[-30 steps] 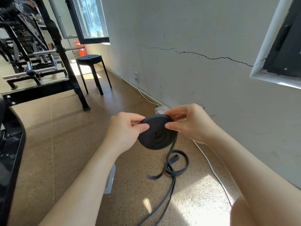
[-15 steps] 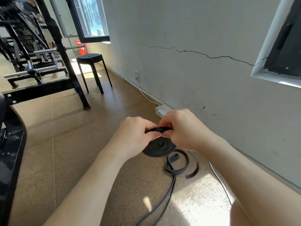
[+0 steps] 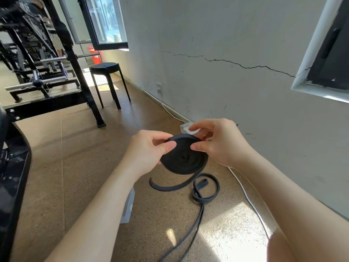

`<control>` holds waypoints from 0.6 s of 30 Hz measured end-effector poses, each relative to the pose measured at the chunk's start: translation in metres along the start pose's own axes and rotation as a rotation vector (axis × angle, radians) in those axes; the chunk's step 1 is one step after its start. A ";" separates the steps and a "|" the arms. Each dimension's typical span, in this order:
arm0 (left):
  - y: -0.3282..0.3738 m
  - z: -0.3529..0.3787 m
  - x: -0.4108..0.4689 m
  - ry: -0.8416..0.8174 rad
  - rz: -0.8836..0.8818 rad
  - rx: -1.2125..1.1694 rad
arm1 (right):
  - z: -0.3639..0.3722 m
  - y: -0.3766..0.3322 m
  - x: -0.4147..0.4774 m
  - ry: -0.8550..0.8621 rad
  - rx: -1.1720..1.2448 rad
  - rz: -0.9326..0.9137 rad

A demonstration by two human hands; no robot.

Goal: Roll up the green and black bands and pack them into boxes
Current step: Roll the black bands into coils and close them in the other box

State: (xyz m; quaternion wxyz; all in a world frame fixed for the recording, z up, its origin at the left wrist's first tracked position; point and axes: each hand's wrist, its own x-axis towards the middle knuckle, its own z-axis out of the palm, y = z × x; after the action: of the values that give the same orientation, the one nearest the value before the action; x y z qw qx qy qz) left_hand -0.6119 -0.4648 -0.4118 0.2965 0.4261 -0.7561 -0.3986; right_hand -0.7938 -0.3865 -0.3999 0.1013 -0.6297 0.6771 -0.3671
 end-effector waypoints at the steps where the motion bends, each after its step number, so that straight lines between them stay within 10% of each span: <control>1: -0.001 -0.001 0.000 -0.021 0.014 0.045 | 0.000 -0.001 -0.001 -0.016 -0.039 -0.016; 11: 0.006 0.003 -0.006 -0.137 0.112 0.292 | 0.006 -0.007 -0.003 -0.105 -0.214 -0.123; 18: 0.006 0.001 -0.003 0.049 0.111 0.183 | -0.003 0.009 0.004 -0.121 0.201 0.108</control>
State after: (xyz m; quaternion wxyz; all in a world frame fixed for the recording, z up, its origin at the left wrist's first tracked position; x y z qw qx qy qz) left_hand -0.6137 -0.4602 -0.4076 0.2965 0.4185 -0.8043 -0.3001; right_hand -0.8033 -0.3902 -0.4020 0.2238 -0.6000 0.6626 -0.3885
